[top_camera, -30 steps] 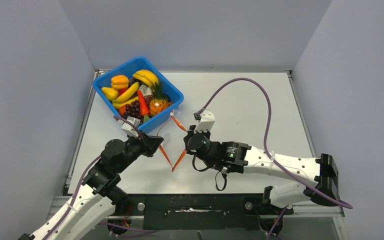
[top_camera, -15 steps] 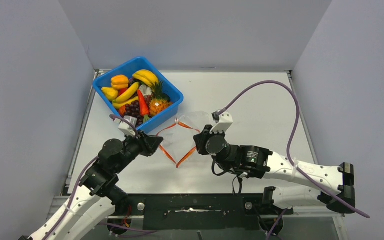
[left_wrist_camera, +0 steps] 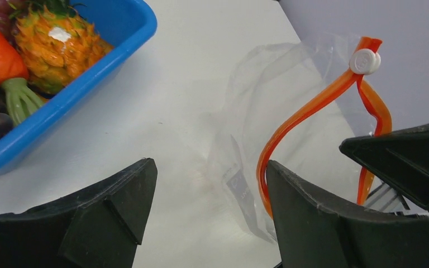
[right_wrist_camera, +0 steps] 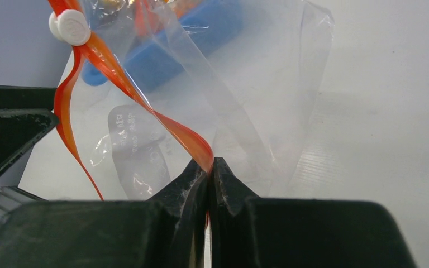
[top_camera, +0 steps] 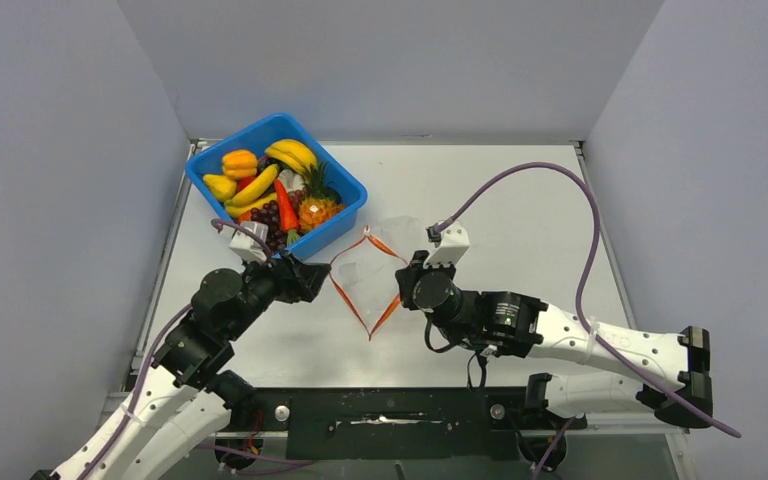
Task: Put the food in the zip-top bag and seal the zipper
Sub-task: Open the zipper of the food storage bag.
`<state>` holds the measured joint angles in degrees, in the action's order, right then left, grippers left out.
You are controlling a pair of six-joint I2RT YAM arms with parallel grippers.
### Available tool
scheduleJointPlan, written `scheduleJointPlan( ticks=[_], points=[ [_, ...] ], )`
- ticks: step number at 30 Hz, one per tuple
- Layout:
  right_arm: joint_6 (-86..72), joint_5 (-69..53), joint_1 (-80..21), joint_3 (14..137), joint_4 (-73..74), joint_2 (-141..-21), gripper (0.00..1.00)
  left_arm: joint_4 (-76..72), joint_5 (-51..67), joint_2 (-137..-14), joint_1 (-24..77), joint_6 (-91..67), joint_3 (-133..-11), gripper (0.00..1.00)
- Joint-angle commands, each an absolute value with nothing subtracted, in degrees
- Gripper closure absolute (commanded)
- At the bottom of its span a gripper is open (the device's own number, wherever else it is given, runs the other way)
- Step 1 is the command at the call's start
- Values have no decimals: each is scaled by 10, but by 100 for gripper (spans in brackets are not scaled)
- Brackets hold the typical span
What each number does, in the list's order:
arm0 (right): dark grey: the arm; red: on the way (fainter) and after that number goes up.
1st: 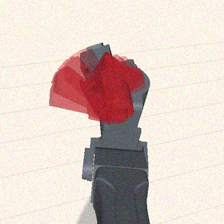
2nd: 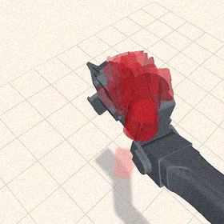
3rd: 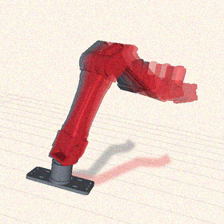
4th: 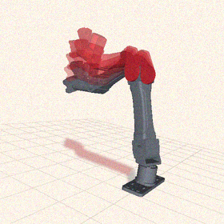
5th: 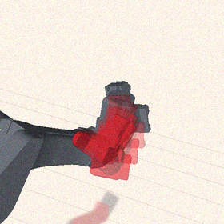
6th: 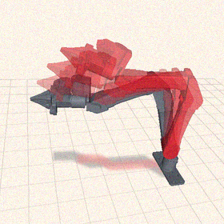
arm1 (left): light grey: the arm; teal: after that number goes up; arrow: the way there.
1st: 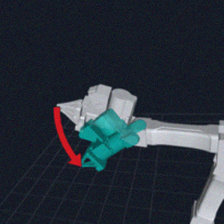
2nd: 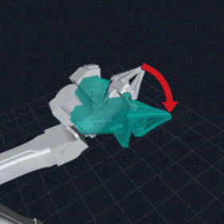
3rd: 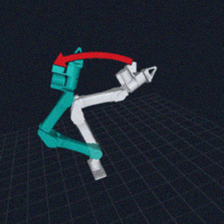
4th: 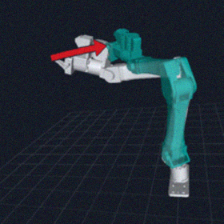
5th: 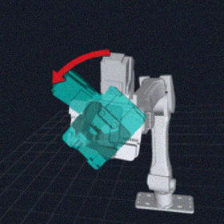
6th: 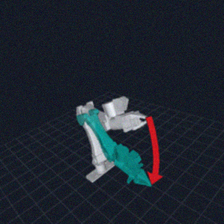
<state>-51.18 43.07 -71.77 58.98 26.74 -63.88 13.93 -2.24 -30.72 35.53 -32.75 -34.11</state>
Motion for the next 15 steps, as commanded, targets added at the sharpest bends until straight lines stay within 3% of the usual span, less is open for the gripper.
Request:
scheduleJointPlan(
  ticks=[1, 3, 7, 10, 15],
  points=[
    [-506, 471, -718, 582, 267, -598, 100, 159, -100, -332, 353, -296, -407, 29],
    [-509, 474, -719, 580, 273, -588, 100, 166, -126, -352, 352, -284, -415, 30],
    [-503, 473, -719, 574, 271, -571, 100, 190, -210, -414, 352, -259, -444, 41],
    [-504, 468, -720, 573, 275, -564, 100, 218, -278, -473, 350, -262, -480, 43],
    [-510, 458, -720, 569, 274, -561, 100, 197, -276, -555, 314, -242, -513, 57]
  ],
)
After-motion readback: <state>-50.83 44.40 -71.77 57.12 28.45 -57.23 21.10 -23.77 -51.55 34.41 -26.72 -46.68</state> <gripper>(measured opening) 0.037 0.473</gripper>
